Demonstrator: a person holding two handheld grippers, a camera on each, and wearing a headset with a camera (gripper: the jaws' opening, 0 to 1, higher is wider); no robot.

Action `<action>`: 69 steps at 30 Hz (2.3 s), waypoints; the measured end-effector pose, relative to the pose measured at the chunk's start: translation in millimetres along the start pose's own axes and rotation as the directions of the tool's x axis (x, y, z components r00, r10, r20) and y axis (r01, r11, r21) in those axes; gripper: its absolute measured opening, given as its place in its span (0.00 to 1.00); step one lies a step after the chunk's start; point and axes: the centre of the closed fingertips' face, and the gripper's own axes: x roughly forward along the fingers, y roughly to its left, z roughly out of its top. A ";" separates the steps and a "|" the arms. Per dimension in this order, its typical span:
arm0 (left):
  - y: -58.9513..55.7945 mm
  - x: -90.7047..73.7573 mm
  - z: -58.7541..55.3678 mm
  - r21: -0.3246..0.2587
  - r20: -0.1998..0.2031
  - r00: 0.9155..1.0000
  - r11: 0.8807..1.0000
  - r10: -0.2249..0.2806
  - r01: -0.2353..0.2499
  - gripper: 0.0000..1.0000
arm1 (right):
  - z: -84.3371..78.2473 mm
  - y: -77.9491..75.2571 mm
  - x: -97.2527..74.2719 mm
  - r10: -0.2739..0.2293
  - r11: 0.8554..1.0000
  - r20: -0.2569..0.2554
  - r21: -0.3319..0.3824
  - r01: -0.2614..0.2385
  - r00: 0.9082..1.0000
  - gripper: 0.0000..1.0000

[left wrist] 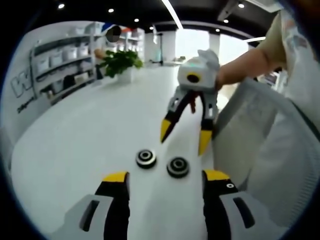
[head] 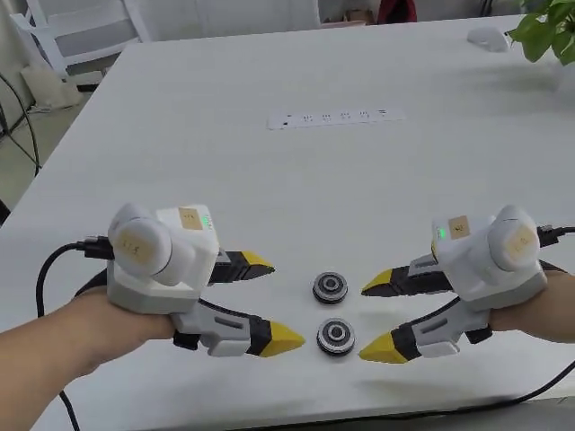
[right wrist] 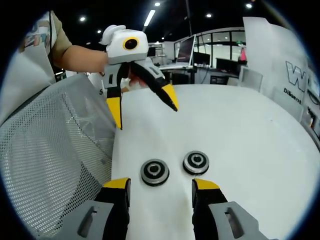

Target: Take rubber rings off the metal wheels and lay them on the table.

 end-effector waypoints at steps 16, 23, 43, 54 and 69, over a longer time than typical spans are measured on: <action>-11.6 23.6 -2.5 0.013 -0.027 0.997 0.997 -0.069 0.070 0.49 | -4.4 2.8 12.4 0.042 0.999 -0.012 -0.007 -0.043 0.999 0.40; -17.6 32.5 -3.7 0.007 -0.032 0.995 0.995 -0.095 0.095 0.46 | -6.1 5.1 15.4 0.055 0.998 -0.017 -0.015 -0.055 0.998 0.38; -25.6 54.0 -6.7 -0.006 -0.043 0.990 0.991 -0.131 0.131 0.29 | -11.6 8.7 18.8 0.066 0.998 -0.028 -0.016 -0.066 0.997 0.38; -31.3 65.0 -11.1 0.026 -0.069 0.989 0.991 -0.133 0.135 0.21 | -11.2 10.0 19.3 0.070 0.997 -0.025 -0.016 -0.071 0.997 0.38; -27.8 65.2 -11.7 0.082 -0.045 0.996 0.993 -0.083 0.086 0.14 | -9.8 10.5 22.2 0.063 0.998 -0.006 -0.002 -0.063 0.998 0.35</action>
